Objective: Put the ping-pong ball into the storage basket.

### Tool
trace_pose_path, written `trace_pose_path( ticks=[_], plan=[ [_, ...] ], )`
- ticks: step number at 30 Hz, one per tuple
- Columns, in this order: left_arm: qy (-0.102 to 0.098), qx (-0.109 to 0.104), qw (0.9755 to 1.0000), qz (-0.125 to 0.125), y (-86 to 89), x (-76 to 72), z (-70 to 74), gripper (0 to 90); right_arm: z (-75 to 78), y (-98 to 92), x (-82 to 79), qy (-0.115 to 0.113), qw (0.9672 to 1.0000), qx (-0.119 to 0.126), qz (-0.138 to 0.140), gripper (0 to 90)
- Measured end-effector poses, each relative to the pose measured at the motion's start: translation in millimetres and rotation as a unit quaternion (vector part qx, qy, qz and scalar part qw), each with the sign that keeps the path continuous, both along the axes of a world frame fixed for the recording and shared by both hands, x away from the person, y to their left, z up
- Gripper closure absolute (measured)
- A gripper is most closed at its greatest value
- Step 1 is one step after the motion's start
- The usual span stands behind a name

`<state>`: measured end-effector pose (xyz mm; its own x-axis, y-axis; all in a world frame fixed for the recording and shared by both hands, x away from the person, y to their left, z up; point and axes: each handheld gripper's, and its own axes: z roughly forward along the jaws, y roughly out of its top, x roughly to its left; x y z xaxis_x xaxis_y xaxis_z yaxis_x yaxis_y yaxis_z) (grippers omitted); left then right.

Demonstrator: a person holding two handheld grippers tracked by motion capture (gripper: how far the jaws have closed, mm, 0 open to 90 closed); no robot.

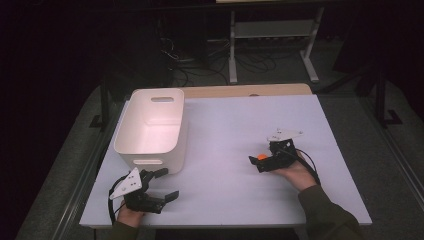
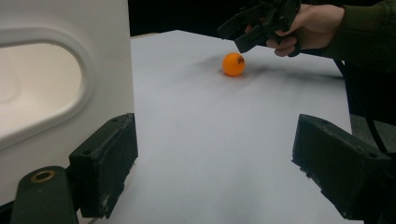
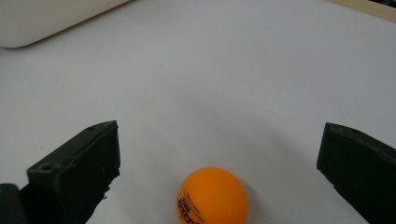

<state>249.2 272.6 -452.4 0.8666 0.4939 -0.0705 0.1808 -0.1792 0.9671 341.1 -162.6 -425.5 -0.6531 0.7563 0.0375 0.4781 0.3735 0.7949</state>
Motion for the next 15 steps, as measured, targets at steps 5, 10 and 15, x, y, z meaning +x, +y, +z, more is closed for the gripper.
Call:
trace_pose_path(
  ticks=[5, 10, 15],
  plan=[
    [0.0, 0.0, 1.0, 0.0, 0.0, 0.0, 0.0, 14.0, -1.3, 0.9, 0.1, 0.005, 1.0, -0.005, 0.001, 0.0],
    [0.0, 0.001, 1.0, 0.0, -0.1, -0.1, 0.0, 14.0, -2.3, 1.7, 0.0, 0.01, 0.9999, -0.01, 0.002, 0.0],
    [0.0, 0.0, 1.0, 0.0, 0.0, 0.0, 0.0, 14.0, -4.3, 2.0, 0.8, 0.016, 0.9997, -0.016, 0.003, 0.0]
  ],
)
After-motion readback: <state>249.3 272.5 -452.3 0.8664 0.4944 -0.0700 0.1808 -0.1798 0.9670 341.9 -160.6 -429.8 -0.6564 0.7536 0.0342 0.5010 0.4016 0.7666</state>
